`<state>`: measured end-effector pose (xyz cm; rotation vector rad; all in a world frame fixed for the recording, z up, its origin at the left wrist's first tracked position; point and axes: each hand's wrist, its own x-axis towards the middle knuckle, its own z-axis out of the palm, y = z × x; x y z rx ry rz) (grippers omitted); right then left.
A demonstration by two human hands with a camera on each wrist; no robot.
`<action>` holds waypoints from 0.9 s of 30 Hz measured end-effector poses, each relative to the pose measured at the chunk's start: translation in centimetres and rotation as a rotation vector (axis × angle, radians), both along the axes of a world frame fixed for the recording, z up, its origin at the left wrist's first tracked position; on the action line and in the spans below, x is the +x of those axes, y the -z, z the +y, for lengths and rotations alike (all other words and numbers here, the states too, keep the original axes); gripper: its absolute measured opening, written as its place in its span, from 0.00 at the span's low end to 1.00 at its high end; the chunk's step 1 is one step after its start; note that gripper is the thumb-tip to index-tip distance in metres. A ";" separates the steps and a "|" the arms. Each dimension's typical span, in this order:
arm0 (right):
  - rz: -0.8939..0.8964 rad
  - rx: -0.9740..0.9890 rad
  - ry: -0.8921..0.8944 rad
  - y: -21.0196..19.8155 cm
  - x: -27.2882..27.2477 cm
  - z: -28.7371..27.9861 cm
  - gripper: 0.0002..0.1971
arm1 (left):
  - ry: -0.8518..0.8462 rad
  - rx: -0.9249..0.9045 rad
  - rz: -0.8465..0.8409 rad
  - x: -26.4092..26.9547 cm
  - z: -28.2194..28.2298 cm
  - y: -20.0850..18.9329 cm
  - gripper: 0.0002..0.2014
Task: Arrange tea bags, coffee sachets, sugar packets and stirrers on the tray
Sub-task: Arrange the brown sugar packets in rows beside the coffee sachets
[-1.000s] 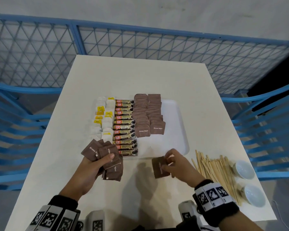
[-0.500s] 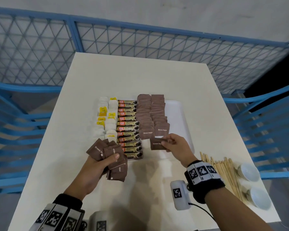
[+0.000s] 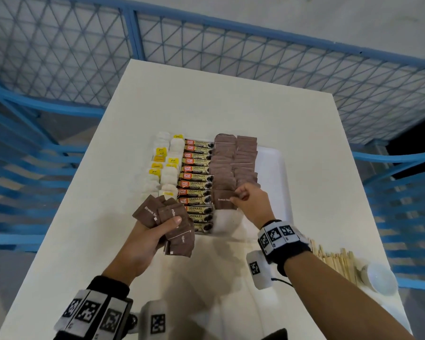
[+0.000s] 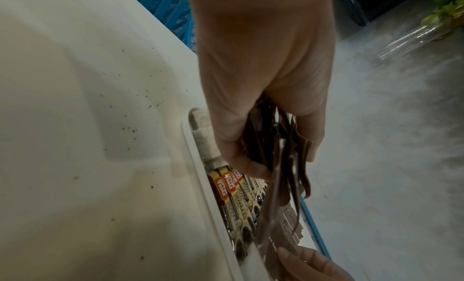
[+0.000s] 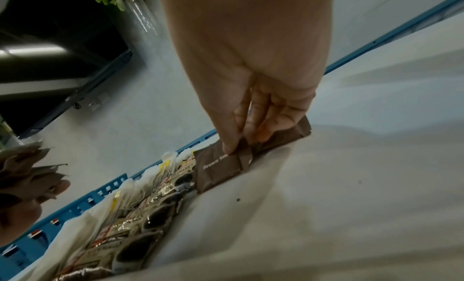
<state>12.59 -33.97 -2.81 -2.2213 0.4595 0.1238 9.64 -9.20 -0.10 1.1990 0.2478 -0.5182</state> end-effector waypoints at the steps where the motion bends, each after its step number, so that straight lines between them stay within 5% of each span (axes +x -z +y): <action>1: -0.007 -0.010 -0.009 0.1 0.1 0.0 0.07 | -0.008 -0.001 0.002 0.0 -0.1 0.1 0.24; 9: -0.044 -0.046 -0.043 1.4 0.5 -0.1 0.10 | -0.039 0.024 0.016 0.1 -1.4 -0.4 0.18; 14: -0.262 -0.136 -0.046 0.5 -0.4 0.8 0.12 | -0.033 0.000 0.016 0.5 -2.3 -0.8 0.17; 17: -0.286 0.033 -0.128 -2.3 -1.8 2.7 0.07 | -0.042 -0.016 0.015 0.7 -2.8 -0.9 0.18; 21: -0.005 0.434 -0.198 -4.9 -3.8 4.9 0.09 | -0.046 -0.017 0.018 0.7 -3.4 -1.2 0.15; 27: 0.069 0.647 -0.123 -5.0 -4.3 5.5 0.11 | -0.025 -0.063 0.022 0.4 -4.1 -1.8 0.13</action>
